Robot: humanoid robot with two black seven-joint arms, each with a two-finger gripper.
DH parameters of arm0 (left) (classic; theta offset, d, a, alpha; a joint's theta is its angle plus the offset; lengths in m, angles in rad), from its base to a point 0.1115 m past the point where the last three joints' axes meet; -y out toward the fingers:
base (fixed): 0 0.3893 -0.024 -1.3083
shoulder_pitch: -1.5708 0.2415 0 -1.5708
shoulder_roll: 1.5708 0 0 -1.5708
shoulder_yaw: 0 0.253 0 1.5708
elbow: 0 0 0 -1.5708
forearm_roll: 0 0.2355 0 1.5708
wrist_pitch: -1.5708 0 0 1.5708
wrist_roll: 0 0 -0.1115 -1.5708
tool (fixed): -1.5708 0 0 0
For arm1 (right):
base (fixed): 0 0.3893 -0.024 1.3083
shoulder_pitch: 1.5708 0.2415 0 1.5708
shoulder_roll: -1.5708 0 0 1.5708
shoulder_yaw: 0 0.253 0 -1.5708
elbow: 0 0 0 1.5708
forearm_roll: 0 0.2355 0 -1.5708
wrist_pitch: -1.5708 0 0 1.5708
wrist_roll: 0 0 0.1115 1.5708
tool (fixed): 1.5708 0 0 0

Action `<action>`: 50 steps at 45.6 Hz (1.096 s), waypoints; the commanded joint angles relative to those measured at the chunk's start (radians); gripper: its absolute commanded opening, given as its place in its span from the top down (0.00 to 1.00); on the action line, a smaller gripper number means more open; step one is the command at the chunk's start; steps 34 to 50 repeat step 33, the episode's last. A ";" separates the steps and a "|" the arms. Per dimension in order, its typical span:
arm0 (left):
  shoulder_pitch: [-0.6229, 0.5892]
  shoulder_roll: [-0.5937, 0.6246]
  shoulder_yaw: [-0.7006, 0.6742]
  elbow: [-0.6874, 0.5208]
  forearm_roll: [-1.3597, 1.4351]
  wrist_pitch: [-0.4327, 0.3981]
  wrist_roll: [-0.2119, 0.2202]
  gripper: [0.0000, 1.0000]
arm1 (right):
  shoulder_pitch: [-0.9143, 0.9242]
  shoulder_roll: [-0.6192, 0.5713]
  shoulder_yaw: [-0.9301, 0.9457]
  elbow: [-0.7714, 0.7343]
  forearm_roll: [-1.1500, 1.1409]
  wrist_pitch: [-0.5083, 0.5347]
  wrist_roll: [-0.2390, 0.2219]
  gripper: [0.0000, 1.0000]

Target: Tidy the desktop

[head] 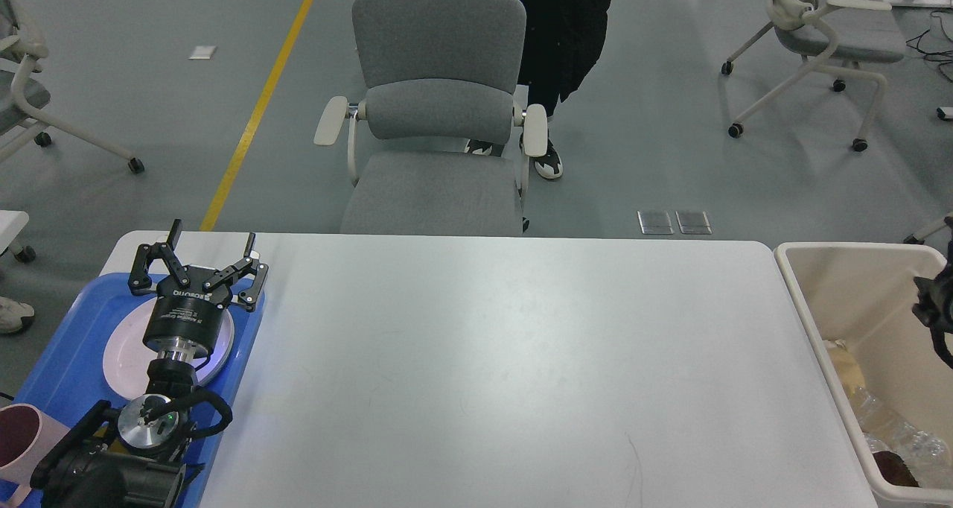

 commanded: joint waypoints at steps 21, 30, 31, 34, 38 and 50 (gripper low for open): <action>0.001 0.000 0.000 0.001 0.000 0.000 0.000 0.04 | -0.336 0.367 0.767 0.261 -0.428 0.308 0.113 0.00; 0.001 0.000 0.000 0.000 -0.002 0.000 0.000 0.04 | -0.343 0.387 0.762 0.258 -0.428 0.303 0.148 0.00; 0.001 0.000 0.000 0.001 0.000 0.000 0.000 0.04 | -0.343 0.387 0.762 0.258 -0.428 0.303 0.148 0.00; 0.001 0.000 0.000 0.001 0.000 0.000 0.000 0.04 | -0.343 0.387 0.764 0.258 -0.428 0.303 0.148 0.00; 0.001 0.000 0.000 0.001 0.000 0.000 0.000 0.04 | -0.343 0.387 0.764 0.258 -0.428 0.303 0.148 0.00; 0.001 0.000 0.000 0.001 0.000 0.000 0.000 0.04 | -0.343 0.387 0.764 0.258 -0.428 0.303 0.148 0.00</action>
